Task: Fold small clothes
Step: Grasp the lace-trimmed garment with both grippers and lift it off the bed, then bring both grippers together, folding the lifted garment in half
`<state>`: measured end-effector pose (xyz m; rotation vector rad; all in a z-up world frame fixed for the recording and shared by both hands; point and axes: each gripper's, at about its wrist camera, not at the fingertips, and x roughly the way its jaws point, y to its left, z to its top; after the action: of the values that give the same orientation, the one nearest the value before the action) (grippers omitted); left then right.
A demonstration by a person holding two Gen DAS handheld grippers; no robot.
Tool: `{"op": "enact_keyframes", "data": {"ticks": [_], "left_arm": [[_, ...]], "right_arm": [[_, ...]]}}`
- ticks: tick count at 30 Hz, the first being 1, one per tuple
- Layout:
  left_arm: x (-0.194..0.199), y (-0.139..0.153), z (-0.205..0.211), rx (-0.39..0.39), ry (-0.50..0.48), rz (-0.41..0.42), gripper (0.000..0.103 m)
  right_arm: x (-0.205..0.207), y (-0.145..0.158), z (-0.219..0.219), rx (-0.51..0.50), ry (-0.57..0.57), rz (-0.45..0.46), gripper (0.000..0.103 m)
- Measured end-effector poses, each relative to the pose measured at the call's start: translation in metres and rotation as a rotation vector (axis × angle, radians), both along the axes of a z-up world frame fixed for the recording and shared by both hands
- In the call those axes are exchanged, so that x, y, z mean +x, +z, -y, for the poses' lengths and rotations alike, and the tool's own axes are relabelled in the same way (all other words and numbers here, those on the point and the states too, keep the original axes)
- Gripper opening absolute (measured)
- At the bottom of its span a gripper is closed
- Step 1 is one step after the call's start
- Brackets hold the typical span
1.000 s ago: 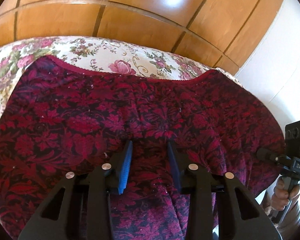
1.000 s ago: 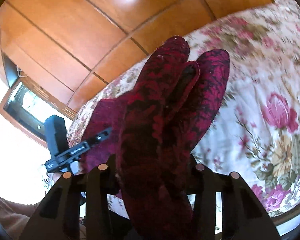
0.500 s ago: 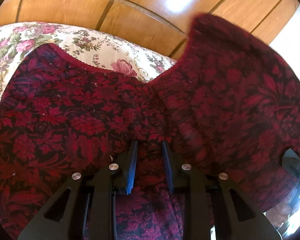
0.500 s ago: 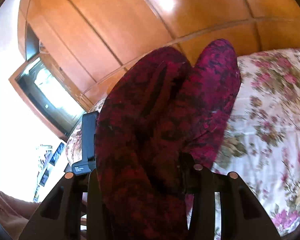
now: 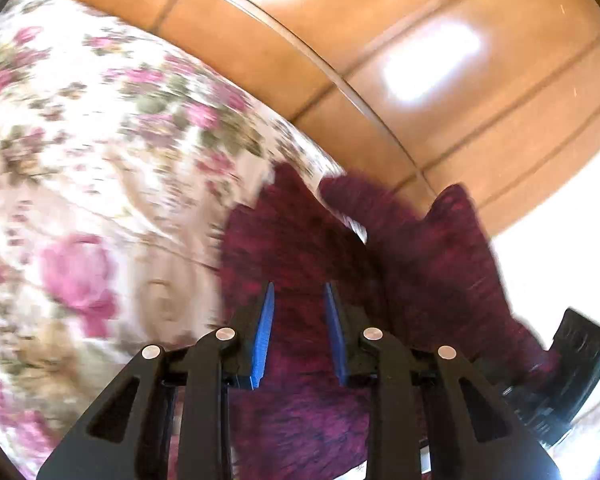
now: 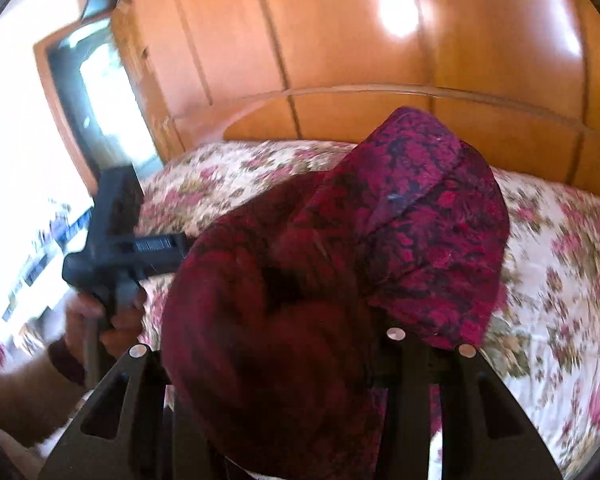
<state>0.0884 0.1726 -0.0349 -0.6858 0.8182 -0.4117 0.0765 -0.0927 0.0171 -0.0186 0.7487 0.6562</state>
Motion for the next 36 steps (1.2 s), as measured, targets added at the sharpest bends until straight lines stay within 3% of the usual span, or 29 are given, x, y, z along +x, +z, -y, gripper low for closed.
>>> {"op": "enact_keyframes", "data": {"ticks": [4,8,14,16,20,21,22,24,27,30,32,34,36], "left_arm": [[-0.014,0.012,-0.033,-0.092,0.032,0.034,0.025],[-0.012,0.023,-0.032,-0.156,-0.031,0.056,0.025],[0.018,0.031,0.011,-0.116,-0.173,0.042,0.025],[0.027,0.034,0.028,-0.09,-0.23,0.04,0.046],[0.047,0.035,0.054,-0.01,-0.274,0.008,0.046],[0.051,0.035,0.06,0.02,-0.28,0.001,0.034],[0.053,0.035,0.064,0.044,-0.288,0.0,0.024],[0.056,0.036,0.069,0.067,-0.29,0.001,0.021],[0.053,0.043,0.071,0.105,-0.293,0.023,0.02],[0.051,0.046,0.069,0.13,-0.291,0.03,0.019],[0.048,0.047,0.066,0.14,-0.29,0.035,0.018],[0.043,0.051,0.065,0.152,-0.282,0.045,0.017],[0.035,0.056,0.062,0.17,-0.262,0.061,0.017]], "right_arm": [[-0.006,-0.021,-0.046,-0.131,0.08,0.057,0.039],[-0.017,-0.041,-0.074,-0.227,0.111,0.133,0.039],[-0.034,-0.057,-0.088,-0.331,0.127,0.266,0.039],[-0.038,-0.06,-0.089,-0.351,0.128,0.3,0.039],[-0.038,-0.063,-0.089,-0.37,0.125,0.343,0.04],[-0.038,-0.063,-0.088,-0.365,0.123,0.343,0.045],[-0.037,-0.061,-0.084,-0.348,0.124,0.335,0.057],[-0.035,-0.054,-0.071,-0.27,0.155,0.287,0.072],[-0.027,-0.035,-0.032,-0.056,0.231,0.132,0.088],[-0.014,-0.017,0.018,0.138,0.255,0.0,0.089],[-0.01,-0.008,0.049,0.215,0.219,-0.018,0.089],[-0.007,-0.006,0.073,0.247,0.147,-0.021,0.085],[0.003,-0.01,0.082,0.197,0.08,-0.007,0.072]]}}
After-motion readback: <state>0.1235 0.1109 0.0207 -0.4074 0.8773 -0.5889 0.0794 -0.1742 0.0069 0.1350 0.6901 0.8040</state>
